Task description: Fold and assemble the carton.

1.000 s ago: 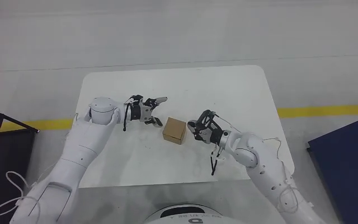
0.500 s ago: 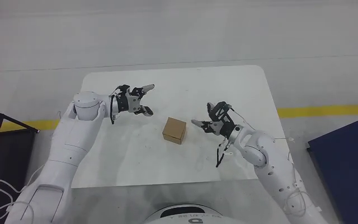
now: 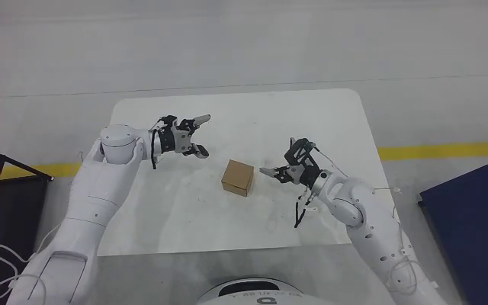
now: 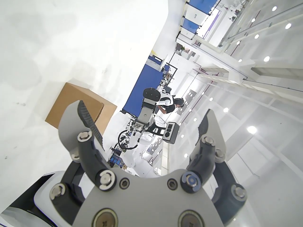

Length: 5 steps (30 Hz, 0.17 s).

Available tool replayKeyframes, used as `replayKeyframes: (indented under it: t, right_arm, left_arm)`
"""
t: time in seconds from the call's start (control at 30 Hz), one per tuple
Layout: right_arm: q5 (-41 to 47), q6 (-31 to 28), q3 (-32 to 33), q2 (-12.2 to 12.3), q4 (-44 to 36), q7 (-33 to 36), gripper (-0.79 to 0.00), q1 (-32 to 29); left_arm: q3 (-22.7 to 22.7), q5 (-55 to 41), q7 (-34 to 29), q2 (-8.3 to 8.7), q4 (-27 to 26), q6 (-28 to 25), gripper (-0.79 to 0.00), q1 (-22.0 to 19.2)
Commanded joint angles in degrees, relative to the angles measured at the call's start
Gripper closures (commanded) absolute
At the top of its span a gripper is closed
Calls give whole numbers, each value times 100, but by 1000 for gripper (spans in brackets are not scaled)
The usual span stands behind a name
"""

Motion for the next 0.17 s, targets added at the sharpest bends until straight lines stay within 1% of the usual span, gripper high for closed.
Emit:
replayKeyframes:
  t: [0.0,0.13]
  right_arm:
    - [0,0,0,0,0,0,-785,0]
    - [0,0,0,0,0,0,-785,0]
  left_arm:
    - [0,0,0,0,0,0,-784,0]
    - [0,0,0,0,0,0,-784,0]
